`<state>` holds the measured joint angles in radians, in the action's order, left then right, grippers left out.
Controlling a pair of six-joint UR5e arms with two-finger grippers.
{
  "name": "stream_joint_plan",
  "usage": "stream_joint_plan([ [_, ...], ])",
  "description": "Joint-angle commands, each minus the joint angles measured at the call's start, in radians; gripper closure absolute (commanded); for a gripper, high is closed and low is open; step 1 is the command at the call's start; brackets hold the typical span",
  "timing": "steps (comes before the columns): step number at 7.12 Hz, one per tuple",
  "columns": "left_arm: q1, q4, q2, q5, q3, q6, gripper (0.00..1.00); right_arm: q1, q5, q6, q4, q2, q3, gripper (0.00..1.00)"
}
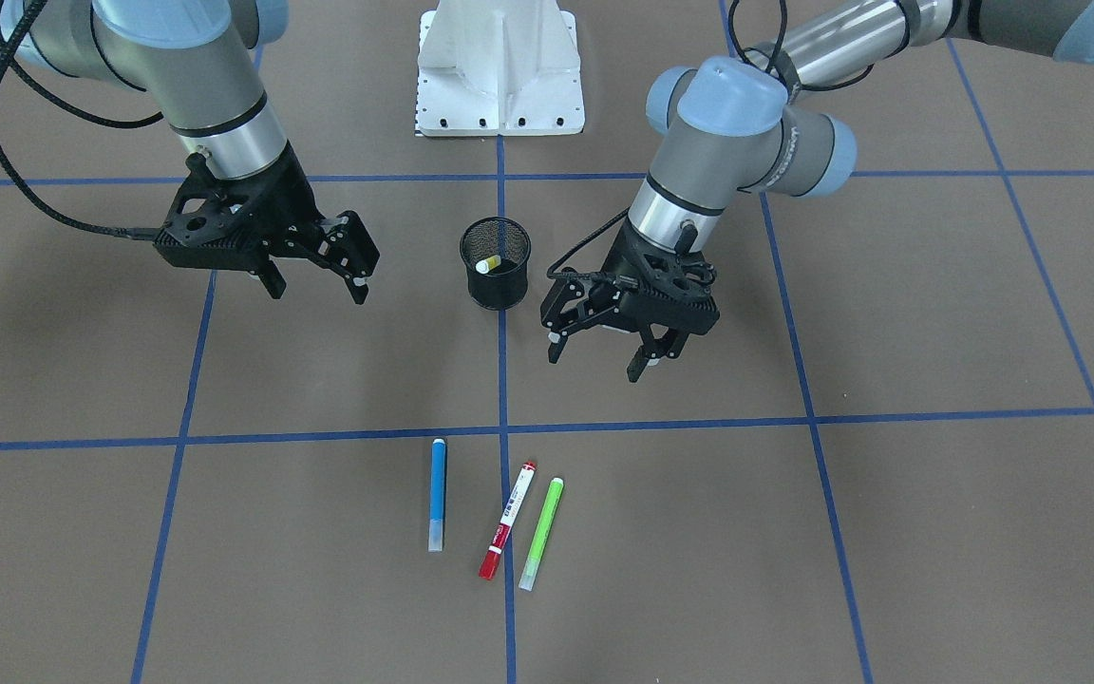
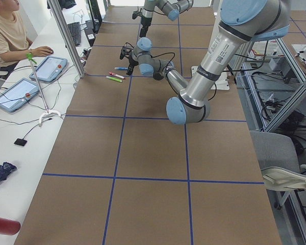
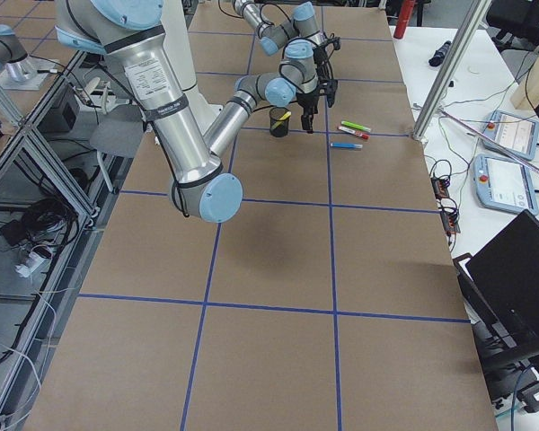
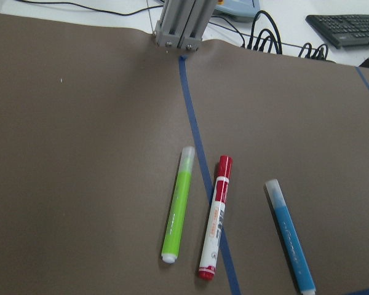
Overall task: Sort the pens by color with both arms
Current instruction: 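Withdraw the left gripper while the right gripper moves toward the cup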
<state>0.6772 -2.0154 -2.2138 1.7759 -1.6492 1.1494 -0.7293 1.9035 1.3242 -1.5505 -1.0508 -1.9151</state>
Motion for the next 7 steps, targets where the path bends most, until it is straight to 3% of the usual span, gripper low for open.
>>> stream_joint_plan([
  [1,-0.001,0.331,0.006,0.104,-0.217,0.000,0.02,0.025,-0.006,0.032,0.000,0.009,0.002,0.00],
  [2,-0.001,0.390,0.028,0.108,-0.272,-0.005,0.02,0.036,-0.014,0.059,-0.005,0.049,0.024,0.00],
  [5,-0.010,0.389,0.063,0.109,-0.293,-0.014,0.01,0.109,-0.078,0.165,-0.005,0.150,0.099,0.02],
  [7,-0.014,0.389,0.101,0.109,-0.332,-0.017,0.01,0.169,-0.190,0.171,-0.005,0.178,0.119,0.06],
])
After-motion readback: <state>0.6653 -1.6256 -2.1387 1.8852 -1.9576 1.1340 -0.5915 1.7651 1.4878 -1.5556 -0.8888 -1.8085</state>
